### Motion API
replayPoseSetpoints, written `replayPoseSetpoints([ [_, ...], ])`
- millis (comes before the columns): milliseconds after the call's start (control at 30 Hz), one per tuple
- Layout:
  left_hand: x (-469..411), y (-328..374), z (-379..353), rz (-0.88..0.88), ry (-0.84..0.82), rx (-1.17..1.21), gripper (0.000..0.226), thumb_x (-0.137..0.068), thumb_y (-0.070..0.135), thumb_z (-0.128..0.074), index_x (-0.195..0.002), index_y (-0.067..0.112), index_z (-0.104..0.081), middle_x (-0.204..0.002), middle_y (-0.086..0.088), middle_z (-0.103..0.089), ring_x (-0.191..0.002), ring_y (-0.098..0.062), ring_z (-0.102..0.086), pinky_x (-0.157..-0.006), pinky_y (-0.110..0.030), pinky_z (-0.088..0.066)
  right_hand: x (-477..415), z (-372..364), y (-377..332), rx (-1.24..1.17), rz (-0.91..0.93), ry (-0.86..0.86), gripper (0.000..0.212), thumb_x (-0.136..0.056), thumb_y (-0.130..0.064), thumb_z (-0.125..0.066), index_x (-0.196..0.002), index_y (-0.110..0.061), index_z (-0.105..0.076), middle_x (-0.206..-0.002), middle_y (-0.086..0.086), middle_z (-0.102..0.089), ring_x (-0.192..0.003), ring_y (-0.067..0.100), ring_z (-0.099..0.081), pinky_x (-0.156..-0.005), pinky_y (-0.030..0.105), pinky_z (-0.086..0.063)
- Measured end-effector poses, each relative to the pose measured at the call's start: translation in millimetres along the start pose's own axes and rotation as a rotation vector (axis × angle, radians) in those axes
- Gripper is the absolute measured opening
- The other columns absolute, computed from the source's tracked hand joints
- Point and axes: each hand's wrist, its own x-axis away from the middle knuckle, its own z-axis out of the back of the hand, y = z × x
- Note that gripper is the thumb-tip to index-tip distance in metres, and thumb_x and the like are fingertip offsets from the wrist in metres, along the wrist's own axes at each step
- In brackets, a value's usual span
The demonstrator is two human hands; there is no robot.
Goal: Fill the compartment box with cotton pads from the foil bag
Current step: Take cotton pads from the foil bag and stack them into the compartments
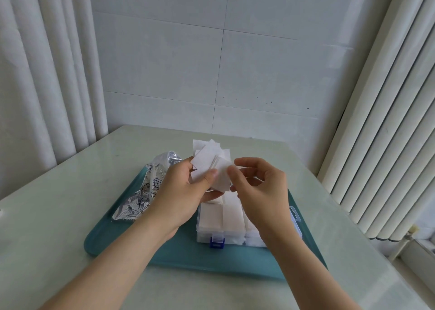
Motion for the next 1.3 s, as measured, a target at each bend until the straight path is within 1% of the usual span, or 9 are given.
replayPoseSetpoints([
  [167, -4, -4, 5, -0.025, 0.074, -0.017, 0.030, -0.105, 0.017, -0.065, -0.135, 0.015, -0.066, -0.123, -0.006, -0.077, -0.110, -0.029, -0.076, -0.091, -0.047, -0.064, 1, 3, -6, -0.063, -0.135, -0.176, 0.016, -0.089, -0.006, -0.075, -0.100, -0.016, -0.077, -0.083, 0.002, -0.078, -0.073, 0.021, -0.076, -0.065, 0.029, -0.059],
  [367, -6, -6, 5, -0.032, 0.099, -0.049, 0.028, -0.105, 0.021, -0.065, -0.133, 0.015, -0.068, -0.122, -0.006, -0.077, -0.107, -0.029, -0.077, -0.090, -0.047, -0.064, 2, 5, -8, -0.083, -0.162, -0.247, 0.020, -0.092, -0.004, -0.075, -0.107, -0.017, -0.075, -0.081, 0.005, -0.080, -0.079, 0.022, -0.077, -0.072, 0.029, -0.062],
  [567, -5, -5, 4, -0.048, 0.124, -0.066, 0.031, -0.105, 0.020, -0.066, -0.136, 0.021, -0.067, -0.125, 0.002, -0.076, -0.110, -0.025, -0.076, -0.085, -0.043, -0.066, -1, 6, -8, -0.127, -0.214, -0.172, 0.022, -0.089, -0.001, -0.071, -0.105, -0.016, -0.074, -0.076, 0.006, -0.078, -0.070, 0.016, -0.071, -0.072, 0.029, -0.060],
  [733, -4, -1, 4, -0.033, 0.193, 0.013, 0.018, -0.107, 0.012, -0.061, -0.120, 0.021, -0.070, -0.111, 0.004, -0.079, -0.093, -0.022, -0.080, -0.081, -0.035, -0.066, -4, 7, -5, -0.244, -0.260, 0.008, 0.021, -0.088, -0.002, -0.060, -0.092, -0.011, -0.079, -0.069, 0.003, -0.067, -0.062, 0.015, -0.056, -0.066, 0.031, -0.051],
  [867, -2, 0, 0, -0.022, 0.176, 0.032, 0.019, -0.108, 0.013, -0.059, -0.124, 0.015, -0.069, -0.114, -0.002, -0.079, -0.100, -0.024, -0.079, -0.083, -0.038, -0.066, 0, 3, -9, -0.373, -0.317, -0.059, 0.015, -0.092, 0.002, -0.061, -0.086, 0.000, -0.075, -0.065, 0.010, -0.062, -0.062, 0.020, -0.057, -0.065, 0.032, -0.052],
  [1033, 1, 0, -5, -0.021, 0.105, 0.058, 0.021, -0.111, 0.013, -0.052, -0.124, 0.010, -0.069, -0.111, -0.004, -0.080, -0.101, -0.022, -0.079, -0.083, -0.035, -0.065, 11, -3, -14, -0.237, -0.260, -0.138, 0.012, -0.087, 0.000, -0.069, -0.084, -0.005, -0.079, -0.068, 0.012, -0.074, -0.062, 0.019, -0.069, -0.064, 0.031, -0.062],
  [1100, 0, -1, -5, -0.005, 0.097, 0.061, 0.024, -0.112, 0.017, -0.050, -0.125, 0.009, -0.069, -0.113, -0.008, -0.079, -0.103, -0.023, -0.078, -0.084, -0.039, -0.065, 11, -3, -16, -0.178, -0.223, -0.114, 0.012, -0.085, -0.001, -0.072, -0.093, -0.008, -0.078, -0.071, 0.009, -0.076, -0.061, 0.019, -0.070, -0.064, 0.034, -0.065],
  [1200, 0, -1, -4, -0.001, 0.070, 0.039, 0.028, -0.112, 0.022, -0.050, -0.130, 0.010, -0.068, -0.118, -0.011, -0.077, -0.107, -0.025, -0.077, -0.087, -0.043, -0.065, 10, -1, -15, -0.049, -0.163, -0.104, 0.030, -0.083, -0.009, -0.077, -0.110, -0.019, -0.069, -0.071, 0.004, -0.077, -0.061, 0.020, -0.073, -0.070, 0.042, -0.066],
  [1300, 3, 0, -5, -0.035, 0.037, 0.003, 0.026, -0.111, 0.020, -0.053, -0.131, 0.013, -0.068, -0.114, -0.007, -0.079, -0.104, -0.021, -0.078, -0.085, -0.038, -0.065, 11, -3, -9, 0.150, 0.010, -0.080, 0.042, -0.082, -0.019, -0.078, -0.117, -0.034, -0.059, -0.070, -0.003, -0.076, -0.066, 0.013, -0.073, -0.073, 0.043, -0.063],
])
